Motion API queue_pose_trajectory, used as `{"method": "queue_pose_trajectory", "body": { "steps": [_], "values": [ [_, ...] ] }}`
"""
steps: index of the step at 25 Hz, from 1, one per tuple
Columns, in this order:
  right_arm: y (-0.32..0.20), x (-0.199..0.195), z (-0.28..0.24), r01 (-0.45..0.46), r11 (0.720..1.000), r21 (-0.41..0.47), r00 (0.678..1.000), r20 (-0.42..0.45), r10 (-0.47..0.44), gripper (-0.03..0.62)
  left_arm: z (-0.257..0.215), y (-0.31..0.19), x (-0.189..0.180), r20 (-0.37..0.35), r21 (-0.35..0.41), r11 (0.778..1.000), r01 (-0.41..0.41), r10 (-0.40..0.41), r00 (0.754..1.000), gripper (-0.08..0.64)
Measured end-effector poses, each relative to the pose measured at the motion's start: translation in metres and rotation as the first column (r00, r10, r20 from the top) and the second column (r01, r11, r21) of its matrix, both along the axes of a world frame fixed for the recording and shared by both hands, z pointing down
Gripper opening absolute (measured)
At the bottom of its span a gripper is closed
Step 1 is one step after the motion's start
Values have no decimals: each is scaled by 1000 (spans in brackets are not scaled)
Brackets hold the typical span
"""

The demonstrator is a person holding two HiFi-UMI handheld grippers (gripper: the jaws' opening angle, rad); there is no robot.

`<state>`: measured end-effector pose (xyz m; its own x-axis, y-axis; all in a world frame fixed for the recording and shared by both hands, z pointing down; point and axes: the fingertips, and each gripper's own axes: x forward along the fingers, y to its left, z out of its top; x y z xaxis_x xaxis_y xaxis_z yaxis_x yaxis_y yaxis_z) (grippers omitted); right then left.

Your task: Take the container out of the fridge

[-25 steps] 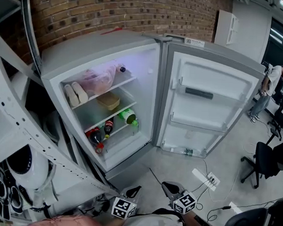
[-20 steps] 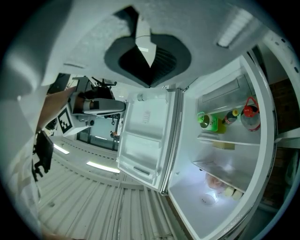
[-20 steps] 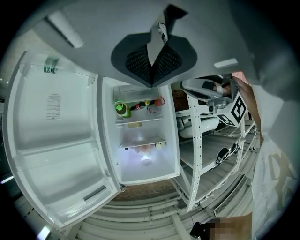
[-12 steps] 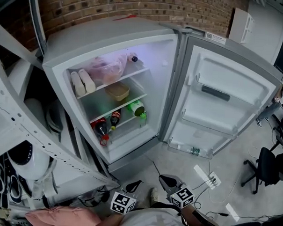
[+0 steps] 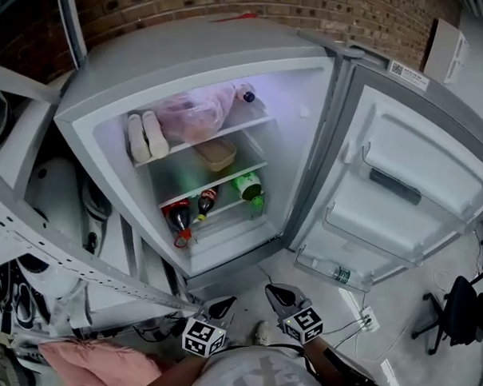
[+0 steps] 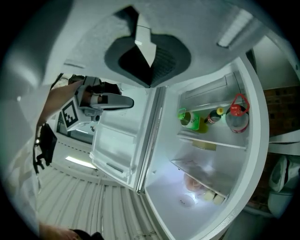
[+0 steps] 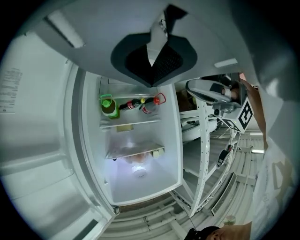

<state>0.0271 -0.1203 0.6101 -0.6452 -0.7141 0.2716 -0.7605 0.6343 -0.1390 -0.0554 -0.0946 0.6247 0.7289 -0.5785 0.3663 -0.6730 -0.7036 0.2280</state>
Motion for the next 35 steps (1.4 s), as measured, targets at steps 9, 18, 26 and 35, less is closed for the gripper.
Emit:
{"method": "queue_pose_trajectory", "body": {
  "steps": [9, 18, 26, 35],
  "values": [
    [-73, 5, -14, 105, 994, 40, 994, 14, -106, 8, -16, -64, 13, -6, 26, 989, 142, -142, 990, 3],
    [-121, -18, -30, 239, 965, 112, 971, -14, -239, 8, -51, -120, 7, -31, 69, 955, 287, -286, 958, 3],
    [-152, -42, -50, 249, 961, 124, 966, 43, -256, 8, -64, -147, -14, -33, 76, 924, 375, -373, 927, 3],
    [-217, -57, -83, 90, 990, 111, 992, 75, -99, 8, -85, -207, -26, -49, 79, 913, 399, -396, 917, 3]
  ]
}}
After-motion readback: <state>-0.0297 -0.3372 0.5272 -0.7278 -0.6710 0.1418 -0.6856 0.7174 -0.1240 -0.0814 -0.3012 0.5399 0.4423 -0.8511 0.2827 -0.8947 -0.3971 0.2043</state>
